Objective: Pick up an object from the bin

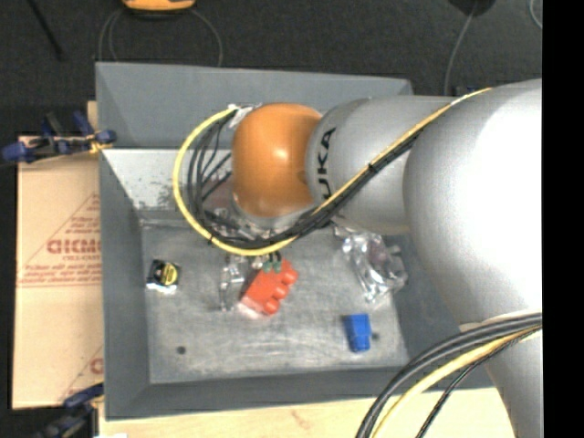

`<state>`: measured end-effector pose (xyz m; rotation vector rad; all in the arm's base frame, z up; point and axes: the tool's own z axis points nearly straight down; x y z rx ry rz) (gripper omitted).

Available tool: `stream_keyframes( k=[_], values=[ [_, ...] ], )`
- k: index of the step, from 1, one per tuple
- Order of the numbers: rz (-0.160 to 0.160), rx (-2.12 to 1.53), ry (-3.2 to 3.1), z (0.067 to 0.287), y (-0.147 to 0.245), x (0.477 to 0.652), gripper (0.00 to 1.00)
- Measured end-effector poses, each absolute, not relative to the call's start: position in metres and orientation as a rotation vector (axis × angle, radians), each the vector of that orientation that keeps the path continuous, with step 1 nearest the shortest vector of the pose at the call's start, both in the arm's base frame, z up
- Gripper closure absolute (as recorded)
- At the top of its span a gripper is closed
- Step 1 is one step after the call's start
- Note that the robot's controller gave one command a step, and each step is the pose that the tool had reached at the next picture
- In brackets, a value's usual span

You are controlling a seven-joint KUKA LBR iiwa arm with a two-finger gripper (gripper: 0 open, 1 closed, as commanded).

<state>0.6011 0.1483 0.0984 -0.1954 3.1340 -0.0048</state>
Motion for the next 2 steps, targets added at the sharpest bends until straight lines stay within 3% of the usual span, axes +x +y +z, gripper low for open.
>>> stream_keyframes(
  k=[1,2],
  values=[
    [0.005,-0.609,3.066,0.076,0.048,0.595,0.00],
    [0.007,-0.431,3.091,0.076,0.009,0.573,0.00]
  ],
)
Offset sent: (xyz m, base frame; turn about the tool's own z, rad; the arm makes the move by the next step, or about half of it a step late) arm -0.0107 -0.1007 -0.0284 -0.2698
